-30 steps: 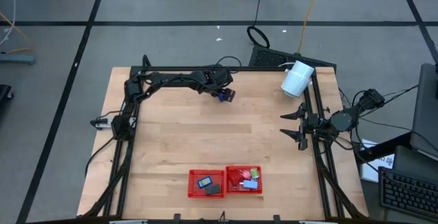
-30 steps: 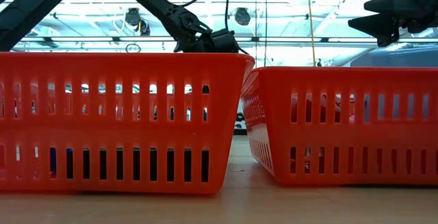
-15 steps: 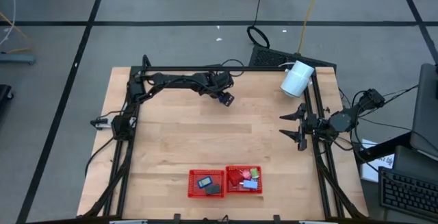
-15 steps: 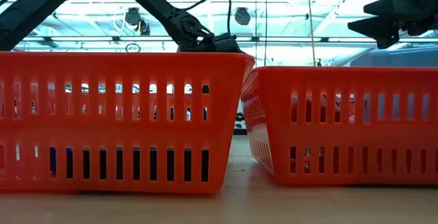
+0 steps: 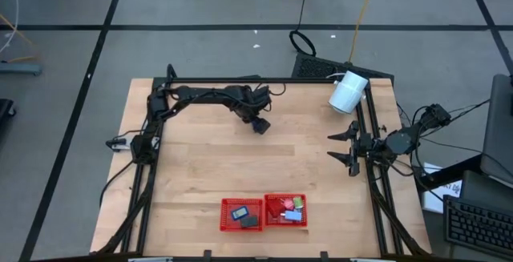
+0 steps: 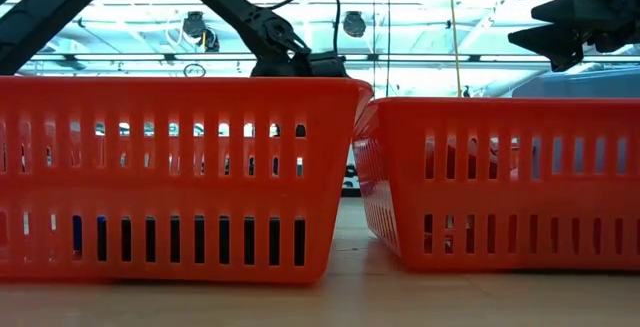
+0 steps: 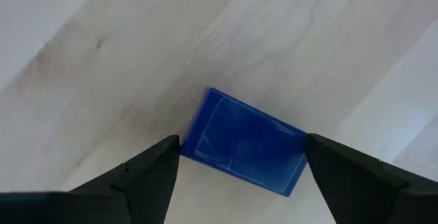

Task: Pick & Place Office items
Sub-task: Put the blue digital timer into the left red bin

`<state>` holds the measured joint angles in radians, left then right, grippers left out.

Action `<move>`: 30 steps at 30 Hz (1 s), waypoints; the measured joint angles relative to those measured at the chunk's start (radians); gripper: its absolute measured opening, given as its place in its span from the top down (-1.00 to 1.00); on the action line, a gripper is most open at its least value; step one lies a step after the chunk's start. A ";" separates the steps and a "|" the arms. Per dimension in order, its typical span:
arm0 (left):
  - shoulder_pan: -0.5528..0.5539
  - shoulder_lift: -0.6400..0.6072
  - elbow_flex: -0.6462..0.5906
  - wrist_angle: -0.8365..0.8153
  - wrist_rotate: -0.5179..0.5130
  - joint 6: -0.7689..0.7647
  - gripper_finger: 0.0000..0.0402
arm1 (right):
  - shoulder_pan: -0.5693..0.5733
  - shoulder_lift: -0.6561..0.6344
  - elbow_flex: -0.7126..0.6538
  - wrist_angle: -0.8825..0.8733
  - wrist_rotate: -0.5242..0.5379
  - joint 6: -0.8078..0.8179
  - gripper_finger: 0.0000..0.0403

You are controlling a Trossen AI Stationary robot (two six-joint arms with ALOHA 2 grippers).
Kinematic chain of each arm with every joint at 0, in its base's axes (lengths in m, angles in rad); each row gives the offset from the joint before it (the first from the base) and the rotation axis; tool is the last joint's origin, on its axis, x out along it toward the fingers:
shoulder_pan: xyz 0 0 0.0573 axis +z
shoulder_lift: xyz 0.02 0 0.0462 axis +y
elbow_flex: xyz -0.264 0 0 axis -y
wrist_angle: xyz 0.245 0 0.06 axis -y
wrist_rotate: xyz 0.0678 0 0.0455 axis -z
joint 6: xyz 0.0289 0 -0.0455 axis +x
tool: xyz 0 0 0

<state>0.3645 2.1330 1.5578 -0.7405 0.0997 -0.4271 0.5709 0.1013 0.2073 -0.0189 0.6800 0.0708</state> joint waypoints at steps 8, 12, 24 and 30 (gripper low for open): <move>-0.002 -0.003 0.002 -0.106 -0.056 -0.050 -0.57 | 0.000 0.000 0.000 0.000 0.000 0.000 -0.26; -0.009 -0.002 0.001 -0.133 -0.070 -0.229 -0.57 | 0.000 0.000 0.000 0.000 0.000 0.000 -0.26; -0.029 0.001 -0.003 -0.048 -0.079 -0.416 -0.57 | 0.000 0.000 0.000 0.000 0.000 0.004 -0.26; -0.041 0.003 0.001 -0.013 -0.056 -0.431 -0.57 | 0.000 0.000 0.000 0.000 0.000 0.004 -0.26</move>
<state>0.3233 2.1364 1.5588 -0.7536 0.0439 -0.8577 0.5707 0.1013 0.2073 -0.0189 0.6796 0.0750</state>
